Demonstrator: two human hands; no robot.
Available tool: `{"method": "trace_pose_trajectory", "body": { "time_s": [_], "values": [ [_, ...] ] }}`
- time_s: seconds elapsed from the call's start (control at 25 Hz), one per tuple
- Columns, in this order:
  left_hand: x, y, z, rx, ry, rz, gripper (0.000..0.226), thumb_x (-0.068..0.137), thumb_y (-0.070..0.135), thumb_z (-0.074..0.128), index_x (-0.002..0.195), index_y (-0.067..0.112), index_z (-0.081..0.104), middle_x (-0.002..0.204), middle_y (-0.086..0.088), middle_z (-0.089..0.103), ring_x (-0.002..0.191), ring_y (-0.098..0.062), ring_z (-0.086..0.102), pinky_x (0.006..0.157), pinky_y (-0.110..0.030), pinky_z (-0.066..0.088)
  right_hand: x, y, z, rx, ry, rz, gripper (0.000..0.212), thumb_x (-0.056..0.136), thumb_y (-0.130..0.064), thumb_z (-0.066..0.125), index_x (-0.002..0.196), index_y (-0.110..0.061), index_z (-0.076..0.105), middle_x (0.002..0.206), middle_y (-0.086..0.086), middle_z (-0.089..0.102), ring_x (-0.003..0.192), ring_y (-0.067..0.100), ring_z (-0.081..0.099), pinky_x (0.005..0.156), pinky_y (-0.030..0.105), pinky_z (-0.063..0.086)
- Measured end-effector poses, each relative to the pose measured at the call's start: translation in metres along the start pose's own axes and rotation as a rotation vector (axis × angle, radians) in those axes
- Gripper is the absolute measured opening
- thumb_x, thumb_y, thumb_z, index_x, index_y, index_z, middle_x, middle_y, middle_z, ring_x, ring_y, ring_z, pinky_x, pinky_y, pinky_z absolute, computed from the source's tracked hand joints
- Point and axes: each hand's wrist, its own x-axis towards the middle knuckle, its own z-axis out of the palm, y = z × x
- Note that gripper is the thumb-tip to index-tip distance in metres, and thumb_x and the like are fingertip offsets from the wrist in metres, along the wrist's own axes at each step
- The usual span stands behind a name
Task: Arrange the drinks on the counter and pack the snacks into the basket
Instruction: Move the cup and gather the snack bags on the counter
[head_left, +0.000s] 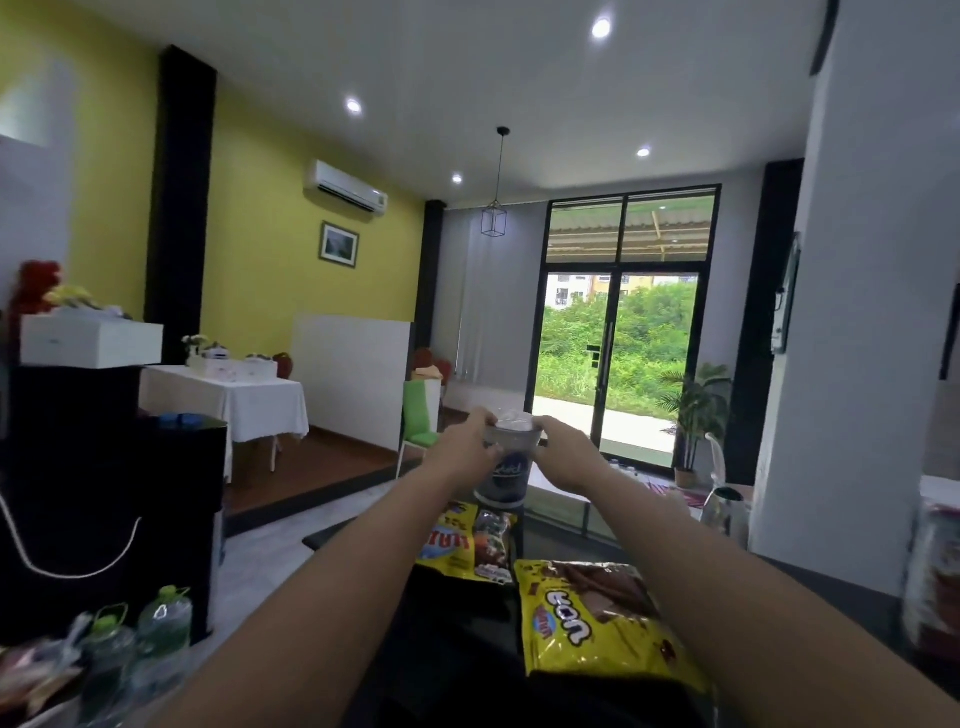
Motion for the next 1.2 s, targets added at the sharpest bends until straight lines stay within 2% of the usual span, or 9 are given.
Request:
{"method": "trace_pose_trajectory", "body": {
  "time_s": [0.12,0.24,0.36,0.52,0.64,0.72,0.92,1.08,1.2],
  "values": [
    [-0.007,0.015,0.005,-0.051,0.158,-0.028,0.018,0.089,0.026,0.060,0.103,0.021,0.051,0.107,-0.007,0.065,0.079,-0.014,0.053,0.052,-0.018,0.033,-0.021,-0.003,-0.003,0.063,0.115,-0.005,0.035,0.093,-0.012,0.053,0.128,-0.012,0.054,0.125,0.013,0.063,0.109,0.029,0.059,0.086,0.034,0.047],
    [-0.019,0.037,0.001,-0.080,0.227,0.017,0.013,0.089,0.029,0.062,0.098,0.021,0.056,0.103,-0.004,0.067,0.080,-0.012,0.055,0.057,-0.020,0.039,-0.043,-0.006,-0.025,0.123,0.253,0.011,0.033,0.091,-0.005,0.050,0.122,-0.010,0.061,0.118,0.013,0.067,0.101,0.027,0.063,0.082,0.036,0.052],
    [-0.033,0.066,-0.002,-0.107,0.249,0.104,0.017,0.088,0.033,0.064,0.099,0.020,0.059,0.102,-0.003,0.069,0.081,-0.011,0.057,0.067,-0.025,0.046,-0.069,-0.003,-0.059,0.132,0.313,0.021,0.040,0.089,-0.006,0.054,0.129,-0.011,0.060,0.123,0.010,0.066,0.106,0.023,0.060,0.080,0.026,0.046],
    [-0.056,0.115,0.009,-0.163,0.178,0.175,0.018,0.087,0.032,0.065,0.099,0.019,0.060,0.103,-0.005,0.070,0.083,-0.015,0.061,0.065,-0.026,0.047,-0.115,0.010,-0.110,0.138,0.341,0.037,0.034,0.086,-0.013,0.062,0.120,-0.012,0.066,0.117,0.009,0.068,0.092,0.016,0.055,0.062,0.015,0.039],
    [-0.070,0.148,0.029,-0.160,0.109,0.203,0.017,0.087,0.034,0.065,0.097,0.021,0.059,0.104,-0.004,0.070,0.083,-0.015,0.059,0.059,-0.021,0.039,-0.149,0.025,-0.137,0.105,0.365,0.121,0.032,0.082,-0.017,0.069,0.108,0.001,0.068,0.110,0.017,0.069,0.099,0.030,0.062,0.075,0.036,0.049],
    [-0.080,0.165,0.046,-0.165,0.044,0.222,0.014,0.087,0.035,0.064,0.094,0.024,0.057,0.104,-0.004,0.070,0.081,-0.014,0.059,0.060,-0.022,0.040,-0.169,0.041,-0.148,0.038,0.366,0.175,0.029,0.082,-0.016,0.068,0.104,0.002,0.069,0.108,0.017,0.068,0.099,0.030,0.061,0.085,0.041,0.051],
    [-0.096,0.194,0.092,-0.200,-0.079,0.264,0.015,0.088,0.037,0.063,0.094,0.025,0.056,0.105,-0.003,0.070,0.083,-0.014,0.061,0.062,-0.024,0.044,-0.210,0.085,-0.159,-0.040,0.401,0.226,0.019,0.084,-0.012,0.066,0.096,0.002,0.071,0.100,0.016,0.069,0.088,0.025,0.062,0.079,0.040,0.054],
    [-0.092,0.209,0.116,-0.243,-0.084,0.259,0.018,0.088,0.036,0.061,0.099,0.023,0.057,0.108,-0.003,0.069,0.094,-0.020,0.062,0.082,-0.037,0.051,-0.219,0.106,-0.163,-0.070,0.459,0.258,0.016,0.085,-0.011,0.065,0.096,-0.001,0.071,0.096,0.014,0.071,0.078,0.019,0.059,0.074,0.035,0.052],
    [-0.086,0.218,0.132,-0.304,-0.113,0.262,0.015,0.089,0.031,0.060,0.099,0.022,0.055,0.108,-0.005,0.068,0.089,-0.018,0.061,0.076,-0.034,0.050,-0.214,0.119,-0.169,-0.091,0.462,0.273,0.020,0.087,-0.010,0.064,0.104,-0.005,0.072,0.103,0.010,0.072,0.081,0.015,0.058,0.073,0.027,0.051]
  ]
}}
